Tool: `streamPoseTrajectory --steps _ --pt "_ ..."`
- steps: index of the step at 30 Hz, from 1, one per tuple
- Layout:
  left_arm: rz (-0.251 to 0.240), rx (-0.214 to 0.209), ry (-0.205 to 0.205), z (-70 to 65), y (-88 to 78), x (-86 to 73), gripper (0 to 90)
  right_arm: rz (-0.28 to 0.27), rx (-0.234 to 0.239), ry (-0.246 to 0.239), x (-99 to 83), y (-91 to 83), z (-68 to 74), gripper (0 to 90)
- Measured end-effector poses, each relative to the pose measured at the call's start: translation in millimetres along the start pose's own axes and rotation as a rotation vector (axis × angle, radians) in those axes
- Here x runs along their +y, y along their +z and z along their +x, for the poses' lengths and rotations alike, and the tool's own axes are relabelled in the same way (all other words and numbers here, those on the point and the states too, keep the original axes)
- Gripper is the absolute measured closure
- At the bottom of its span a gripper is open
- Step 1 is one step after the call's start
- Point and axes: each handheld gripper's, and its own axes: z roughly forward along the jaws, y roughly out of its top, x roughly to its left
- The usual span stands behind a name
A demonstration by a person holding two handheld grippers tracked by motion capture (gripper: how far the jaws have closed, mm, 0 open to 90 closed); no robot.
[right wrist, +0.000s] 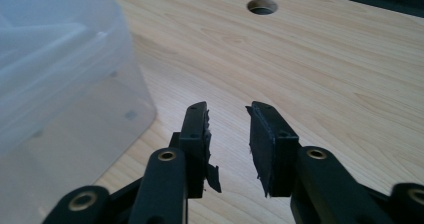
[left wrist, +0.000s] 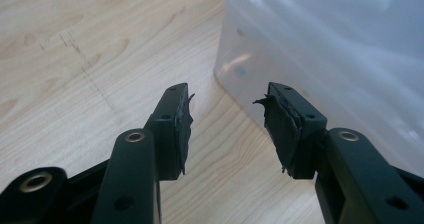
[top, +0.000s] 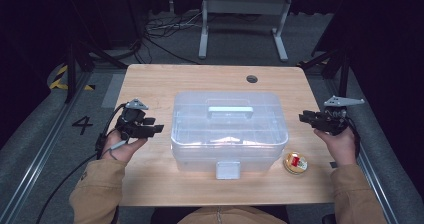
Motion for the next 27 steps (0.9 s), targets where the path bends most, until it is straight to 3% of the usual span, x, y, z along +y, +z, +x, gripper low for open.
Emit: streamPoseTrajectory --steps 1,2,3,4,5,9,14,17,20,24,27 --pt "-0.008 0.003 -0.031 1.3 -2.1 1.1 58.3 -0.006 -0.048 -0.03 2.5 -0.9 2.9 40.9" --pt "-0.006 -0.002 -0.058 2.8 -2.9 2.1 58.8 0.048 -0.096 -0.04 6.6 -2.9 5.1 51.8" --pt "-0.007 -0.041 -0.115 7.4 -4.8 3.4 59.6 0.071 -0.095 -0.031 8.1 -3.7 4.9 52.8" --pt "-0.007 -0.041 -0.115 7.4 -4.8 3.4 60.3 0.071 -0.095 -0.031 8.1 -3.7 4.9 52.8" --pt "-0.017 -0.052 -0.124 9.2 -6.3 4.1 60.2 0.086 -0.084 0.001 9.1 -6.8 3.9 54.9" --pt "-0.022 -0.051 -0.152 8.6 -8.8 8.1 59.6 0.079 -0.044 0.018 10.1 -12.7 2.5 59.9" --pt "0.005 -0.061 -0.099 -0.7 -12.3 15.3 58.3 0.092 -0.058 0.0 11.1 -15.1 5.1 56.6" --pt "0.008 -0.095 -0.078 -7.7 -15.8 21.7 58.1 0.118 0.002 0.037 10.1 -13.3 3.9 61.6" --pt "0.007 -0.098 -0.052 -13.8 -18.6 28.8 57.8 0.123 0.018 0.042 9.1 -12.7 4.7 65.6" --pt "-0.034 -0.121 -0.017 -19.8 -25.6 37.3 58.0 0.127 0.047 0.042 7.8 -14.1 5.3 67.5" --pt "-0.043 -0.141 0.003 -25.7 -30.9 44.3 58.1 0.126 0.087 0.057 5.5 -15.7 3.0 68.1"
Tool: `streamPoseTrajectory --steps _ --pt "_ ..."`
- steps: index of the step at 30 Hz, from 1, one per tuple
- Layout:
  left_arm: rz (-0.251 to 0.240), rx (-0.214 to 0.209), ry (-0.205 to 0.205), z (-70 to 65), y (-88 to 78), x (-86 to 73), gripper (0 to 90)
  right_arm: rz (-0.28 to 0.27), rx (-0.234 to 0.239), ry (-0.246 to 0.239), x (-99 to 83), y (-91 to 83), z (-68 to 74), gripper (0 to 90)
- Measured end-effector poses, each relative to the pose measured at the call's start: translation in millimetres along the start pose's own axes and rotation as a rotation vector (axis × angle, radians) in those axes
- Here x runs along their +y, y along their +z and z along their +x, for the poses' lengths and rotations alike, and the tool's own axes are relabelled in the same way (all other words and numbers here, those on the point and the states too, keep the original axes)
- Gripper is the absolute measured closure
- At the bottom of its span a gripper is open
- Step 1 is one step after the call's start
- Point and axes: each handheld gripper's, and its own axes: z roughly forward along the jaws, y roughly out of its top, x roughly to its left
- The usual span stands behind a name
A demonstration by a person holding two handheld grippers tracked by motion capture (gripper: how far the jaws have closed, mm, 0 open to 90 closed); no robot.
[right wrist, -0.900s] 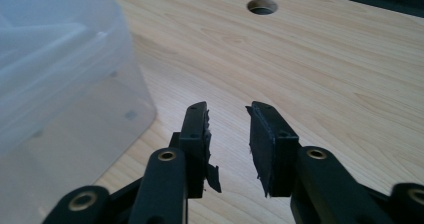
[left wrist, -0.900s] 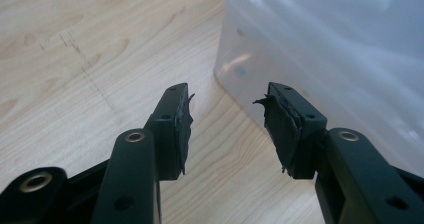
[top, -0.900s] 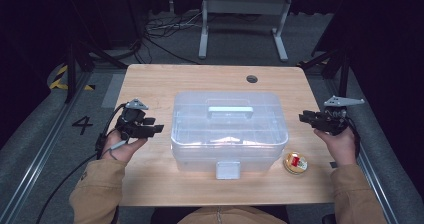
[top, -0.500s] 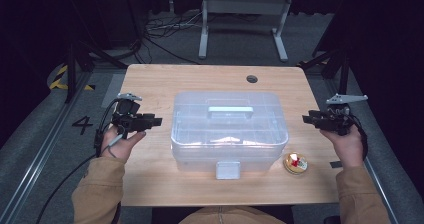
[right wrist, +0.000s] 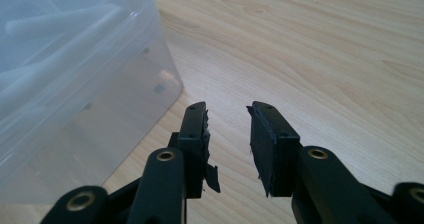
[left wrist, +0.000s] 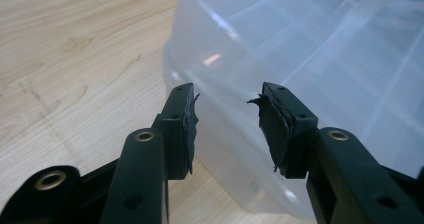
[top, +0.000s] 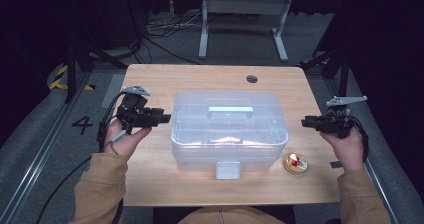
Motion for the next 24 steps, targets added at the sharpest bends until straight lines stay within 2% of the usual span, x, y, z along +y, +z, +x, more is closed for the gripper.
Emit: streamPoseTrajectory --steps 4,5,8,10,12,17,18,20,24 --pt "-0.024 -0.021 0.028 -10.6 -5.1 10.9 56.9 0.01 0.006 -0.001 -3.8 0.4 -0.4 68.0" --pt "-0.028 -0.037 0.039 -14.0 -6.1 13.5 56.3 0.011 0.011 0.0 -4.6 0.6 -0.1 68.0" --pt "-0.043 -0.042 0.081 -24.7 -11.3 21.5 55.8 0.008 0.004 -0.008 -6.4 -0.2 1.2 67.2" --pt "-0.051 -0.073 0.097 -30.4 -12.9 26.1 55.4 0.006 0.003 -0.009 -7.9 -1.8 1.2 66.7" --pt "-0.052 -0.099 0.12 -35.7 -10.7 30.2 54.9 0.001 0.002 0.0 -9.9 -3.7 0.9 66.1" --pt "-0.045 -0.119 0.136 -44.3 -4.1 38.0 54.2 -0.003 -0.002 0.011 -15.9 -8.5 1.4 64.6" --pt "-0.047 -0.133 0.152 -47.2 -0.7 42.8 53.9 -0.003 -0.005 0.011 -17.1 -9.7 1.5 64.1" --pt "-0.042 -0.147 0.154 -50.3 1.5 45.4 53.7 -0.003 -0.008 0.014 -18.3 -10.9 1.7 63.8" --pt "-0.024 -0.176 0.203 -62.3 12.7 51.9 53.2 -0.006 -0.011 0.023 -23.1 -15.4 2.1 63.7"
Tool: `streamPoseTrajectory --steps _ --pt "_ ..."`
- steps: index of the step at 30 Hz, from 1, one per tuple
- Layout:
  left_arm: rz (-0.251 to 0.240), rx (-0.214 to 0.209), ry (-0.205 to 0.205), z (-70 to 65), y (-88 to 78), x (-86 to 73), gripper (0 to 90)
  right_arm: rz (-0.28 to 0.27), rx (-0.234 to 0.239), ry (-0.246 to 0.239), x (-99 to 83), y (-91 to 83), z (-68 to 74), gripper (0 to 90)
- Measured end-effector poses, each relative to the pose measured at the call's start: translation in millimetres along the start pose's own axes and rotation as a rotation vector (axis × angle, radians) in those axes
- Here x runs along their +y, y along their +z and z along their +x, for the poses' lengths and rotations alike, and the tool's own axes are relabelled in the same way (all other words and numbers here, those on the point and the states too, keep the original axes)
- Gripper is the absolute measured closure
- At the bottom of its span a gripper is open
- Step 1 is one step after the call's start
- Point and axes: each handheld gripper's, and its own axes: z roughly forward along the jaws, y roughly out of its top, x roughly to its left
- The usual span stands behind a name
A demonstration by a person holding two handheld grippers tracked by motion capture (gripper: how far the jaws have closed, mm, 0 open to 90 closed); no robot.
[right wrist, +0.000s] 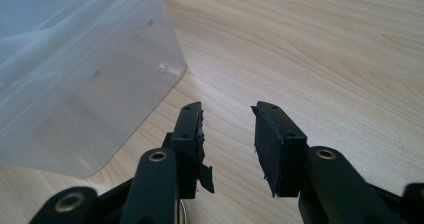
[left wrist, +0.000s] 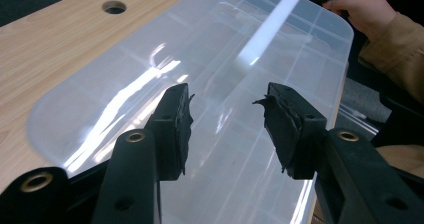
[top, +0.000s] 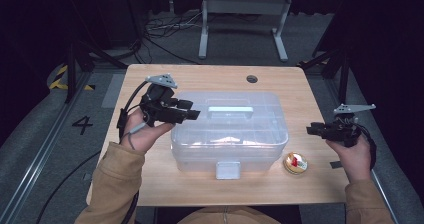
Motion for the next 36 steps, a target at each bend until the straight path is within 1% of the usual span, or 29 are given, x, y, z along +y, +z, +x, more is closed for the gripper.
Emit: streamPoseTrajectory --steps 6,9,10,13,15,17,18,20,21,22,24,26,27,28,29,30,31,33,36 --pt "0.016 -0.012 0.038 -5.0 16.7 6.3 51.8 0.008 -0.006 0.011 -5.4 -2.5 0.7 63.6" --pt "0.044 -0.017 0.052 -7.7 25.6 8.5 52.4 0.011 -0.007 0.011 -7.4 -3.3 0.7 63.6" --pt "0.045 -0.01 0.064 -8.8 29.2 9.2 52.4 0.009 -0.008 0.013 -7.9 -3.5 0.8 63.6" --pt "0.057 0.01 0.082 -8.5 38.9 10.7 52.0 0.008 -0.005 0.016 -9.3 -3.7 0.0 63.5" --pt "0.068 0.019 0.076 -6.7 43.8 11.8 50.9 0.008 -0.003 0.018 -9.5 -3.4 -0.3 63.4" --pt "0.076 0.035 0.076 -6.2 48.6 13.0 53.4 0.007 -0.003 0.018 -9.3 -3.4 0.0 63.1" --pt "0.077 0.032 0.067 -5.7 49.7 13.7 59.3 0.006 -0.001 0.019 -8.9 -3.5 0.2 63.1" --pt "0.07 0.04 0.054 -4.6 52.0 15.7 63.0 0.003 0.002 0.018 -8.2 -3.7 0.4 63.0" --pt "0.071 0.029 0.058 -4.3 53.1 16.3 64.6 0.002 0.002 0.018 -7.8 -3.8 0.5 63.0" --pt "0.066 0.023 0.08 -4.0 54.9 17.0 65.3 0.001 0.003 0.017 -7.5 -3.8 0.6 62.9" --pt "0.059 0.026 0.081 -4.1 55.7 16.9 65.8 -0.001 0.003 0.018 -7.1 -4.1 0.9 62.8" --pt "0.048 0.027 0.104 -3.6 56.8 16.6 66.5 -0.003 0.004 0.015 -7.0 -4.5 0.7 62.7" --pt "0.045 0.03 0.109 -3.4 57.0 16.8 67.2 -0.004 0.006 0.016 -7.0 -4.7 0.7 62.7" --pt "0.041 0.036 0.108 -3.5 57.0 16.8 67.8 -0.004 0.007 0.016 -7.0 -4.9 0.5 62.7" --pt "0.04 0.048 0.116 -3.9 56.8 16.9 68.3 -0.005 0.008 0.016 -7.0 -4.9 0.4 62.7" --pt "0.042 0.061 0.131 -4.3 56.7 17.1 69.2 -0.005 0.008 0.018 -6.9 -4.8 0.3 62.7" --pt "0.041 0.074 0.137 -5.1 56.9 17.2 70.1 -0.003 0.011 0.018 -6.7 -4.6 0.4 62.7" --pt "0.048 0.09 0.16 -5.6 56.8 18.1 71.3 -0.004 0.012 0.016 -5.9 -4.0 0.9 62.7" --pt "0.057 0.086 0.177 -4.4 56.3 20.5 72.1 -0.004 0.016 0.011 -4.7 -3.7 1.5 62.6"
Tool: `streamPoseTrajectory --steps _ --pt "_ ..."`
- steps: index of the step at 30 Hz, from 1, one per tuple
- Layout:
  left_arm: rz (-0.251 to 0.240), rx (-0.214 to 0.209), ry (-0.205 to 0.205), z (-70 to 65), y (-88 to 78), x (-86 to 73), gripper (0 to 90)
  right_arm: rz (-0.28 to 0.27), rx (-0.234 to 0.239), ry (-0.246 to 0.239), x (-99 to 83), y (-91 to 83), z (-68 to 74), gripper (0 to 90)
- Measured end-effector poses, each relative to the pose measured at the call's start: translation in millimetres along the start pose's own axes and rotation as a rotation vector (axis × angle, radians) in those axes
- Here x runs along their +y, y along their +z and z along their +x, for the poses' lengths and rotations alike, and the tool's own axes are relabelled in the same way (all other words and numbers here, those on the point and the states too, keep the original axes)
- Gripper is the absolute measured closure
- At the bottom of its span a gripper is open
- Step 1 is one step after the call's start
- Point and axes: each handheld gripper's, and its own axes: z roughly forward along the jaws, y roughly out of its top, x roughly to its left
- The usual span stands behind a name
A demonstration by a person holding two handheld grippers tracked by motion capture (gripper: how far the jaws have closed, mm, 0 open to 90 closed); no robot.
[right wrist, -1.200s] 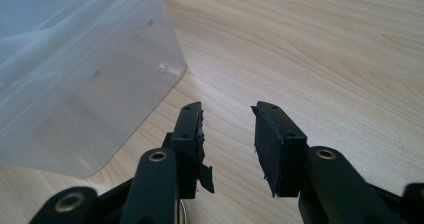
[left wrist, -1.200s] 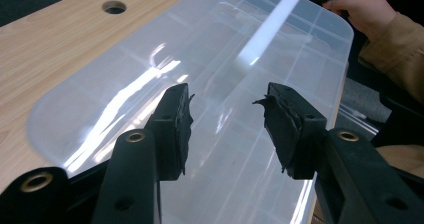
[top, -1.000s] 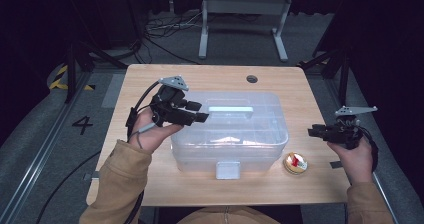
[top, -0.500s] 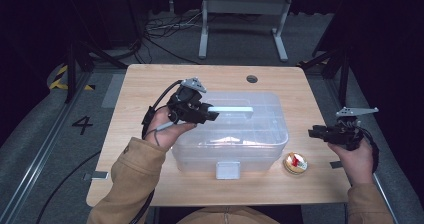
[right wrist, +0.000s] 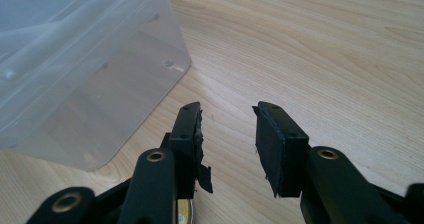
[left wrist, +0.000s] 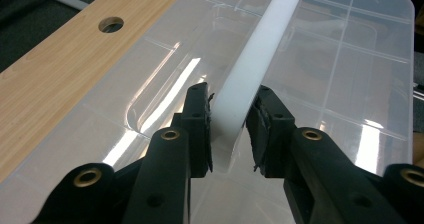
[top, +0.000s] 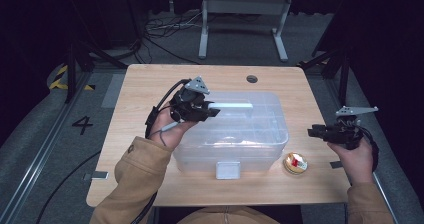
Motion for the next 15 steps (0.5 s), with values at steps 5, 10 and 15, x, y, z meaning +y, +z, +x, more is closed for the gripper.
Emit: streamPoseTrajectory --steps 5,10,15 --pt "0.007 0.013 -0.008 6.0 -3.2 8.8 72.3 -0.004 0.009 0.002 1.6 -0.4 0.9 62.4" --pt "0.066 0.047 -0.001 14.6 -6.0 26.4 72.3 -0.013 0.019 -0.01 4.4 -0.9 2.6 62.4" --pt "0.091 0.04 -0.037 27.3 -7.3 39.9 72.1 -0.018 0.029 -0.009 6.6 -1.7 2.8 62.2"
